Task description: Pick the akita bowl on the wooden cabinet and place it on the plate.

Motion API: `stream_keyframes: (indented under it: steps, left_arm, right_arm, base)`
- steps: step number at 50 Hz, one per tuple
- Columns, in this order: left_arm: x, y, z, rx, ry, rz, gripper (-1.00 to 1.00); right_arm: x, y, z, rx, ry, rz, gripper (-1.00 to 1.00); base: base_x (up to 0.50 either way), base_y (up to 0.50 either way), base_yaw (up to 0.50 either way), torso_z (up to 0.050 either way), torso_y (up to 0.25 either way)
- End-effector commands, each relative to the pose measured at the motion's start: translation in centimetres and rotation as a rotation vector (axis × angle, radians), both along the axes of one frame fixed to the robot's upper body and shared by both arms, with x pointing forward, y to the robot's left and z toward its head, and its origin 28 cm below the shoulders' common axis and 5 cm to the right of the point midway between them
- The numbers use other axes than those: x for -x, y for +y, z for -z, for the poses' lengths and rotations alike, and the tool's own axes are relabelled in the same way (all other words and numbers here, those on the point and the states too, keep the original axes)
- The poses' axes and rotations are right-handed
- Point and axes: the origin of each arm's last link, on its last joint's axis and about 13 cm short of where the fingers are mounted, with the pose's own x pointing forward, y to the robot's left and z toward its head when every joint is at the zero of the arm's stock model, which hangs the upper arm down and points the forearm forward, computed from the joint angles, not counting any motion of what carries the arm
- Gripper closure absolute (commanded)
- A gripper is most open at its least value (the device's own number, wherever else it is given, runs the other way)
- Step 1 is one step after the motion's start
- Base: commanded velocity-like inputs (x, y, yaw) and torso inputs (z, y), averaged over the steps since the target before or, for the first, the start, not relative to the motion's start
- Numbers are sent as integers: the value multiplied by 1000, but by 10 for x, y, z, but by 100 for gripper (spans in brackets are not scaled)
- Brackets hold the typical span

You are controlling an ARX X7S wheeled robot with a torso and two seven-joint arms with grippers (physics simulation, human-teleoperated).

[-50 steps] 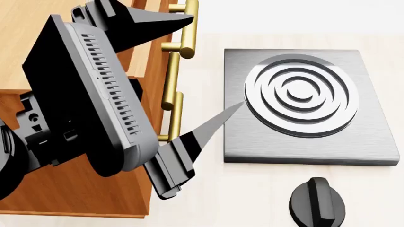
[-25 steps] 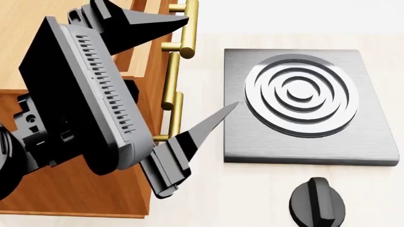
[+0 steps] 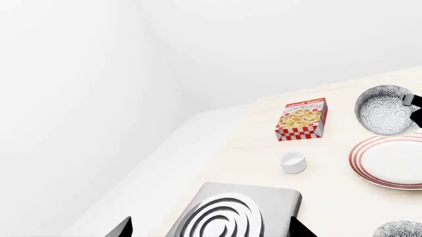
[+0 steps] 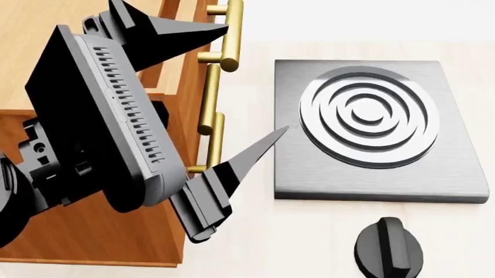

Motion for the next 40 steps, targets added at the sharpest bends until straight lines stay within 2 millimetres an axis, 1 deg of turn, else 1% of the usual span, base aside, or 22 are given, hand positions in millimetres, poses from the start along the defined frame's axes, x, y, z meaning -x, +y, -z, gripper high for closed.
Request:
stream_keyframes:
  steps: [1, 6, 22, 27, 35, 40]
  left_arm:
    - [-2, 0, 3, 3, 7, -1, -100]
    - [-3, 0, 5, 5, 11, -1, -100]
    - [-2, 1, 6, 5, 14, -1, -100]
    - [-3, 2, 7, 6, 19, -5, -100]
    - [-4, 1, 6, 5, 18, -4, -100]
    - [-4, 2, 7, 1, 19, -4, -100]
  right_arm:
    - [-4, -6, 9, 2, 23, 7, 100]
    - [-5, -7, 9, 6, 30, 10, 100]
    - [-10, -15, 23, -15, 59, 31, 100]
    - [-10, -18, 33, -22, 74, 34, 100]
    - [-10, -24, 42, -26, 85, 42, 100]
    - [-11, -27, 53, -26, 115, 40, 100]
  base:
    - [0, 0, 0, 0, 0]
    - [0, 0, 0, 0, 0]
    - [0, 0, 0, 0, 0]
    - [0, 0, 0, 0, 2]
    - [0, 0, 0, 0, 0]
    - [0, 0, 0, 0, 0]
